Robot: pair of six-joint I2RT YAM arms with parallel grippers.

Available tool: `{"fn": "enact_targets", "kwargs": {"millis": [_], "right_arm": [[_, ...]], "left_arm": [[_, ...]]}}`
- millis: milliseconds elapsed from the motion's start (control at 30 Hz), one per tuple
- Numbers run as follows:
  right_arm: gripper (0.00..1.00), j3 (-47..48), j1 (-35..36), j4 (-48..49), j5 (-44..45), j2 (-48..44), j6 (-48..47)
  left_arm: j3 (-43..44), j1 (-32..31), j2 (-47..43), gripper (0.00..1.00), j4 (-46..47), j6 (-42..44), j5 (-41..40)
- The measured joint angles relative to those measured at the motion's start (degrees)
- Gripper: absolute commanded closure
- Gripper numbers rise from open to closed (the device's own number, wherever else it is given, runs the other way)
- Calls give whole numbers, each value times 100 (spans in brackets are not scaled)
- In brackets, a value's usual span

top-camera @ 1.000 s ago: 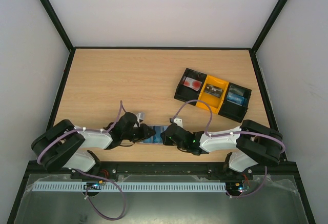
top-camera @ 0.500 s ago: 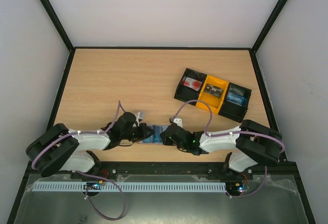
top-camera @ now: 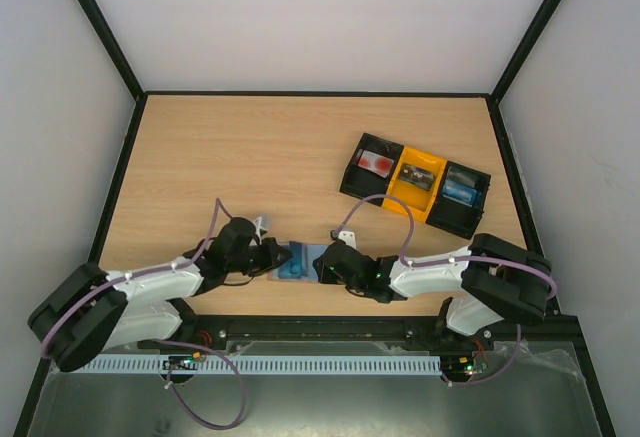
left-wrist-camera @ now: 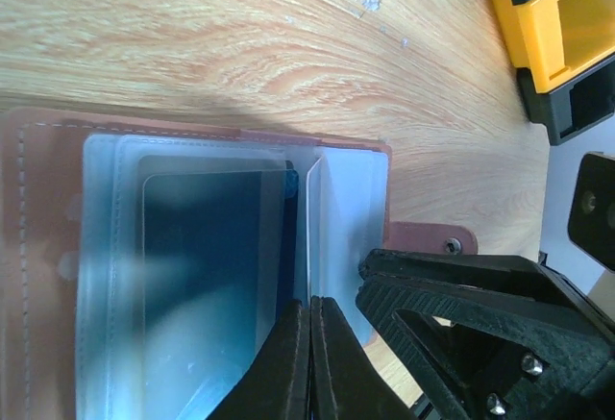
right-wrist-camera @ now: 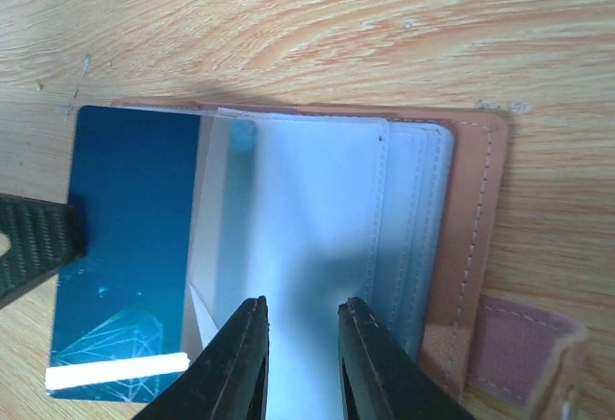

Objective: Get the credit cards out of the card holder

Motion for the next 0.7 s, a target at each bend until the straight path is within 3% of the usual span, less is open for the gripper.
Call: {"fn": "enact_targets", "kwargs": {"millis": [333, 600, 700], "right_arm": [[69, 378, 0, -1008, 146, -525, -815], [64, 385, 2, -964, 214, -1429, -2079], [64, -44, 4, -260, 37, -2205, -2868]], "left_arm": [[39, 151, -1051, 97, -986, 199, -271], [155, 262, -1775, 97, -1456, 317, -164], [168, 328, -1926, 97, -1534, 243, 7]]}}
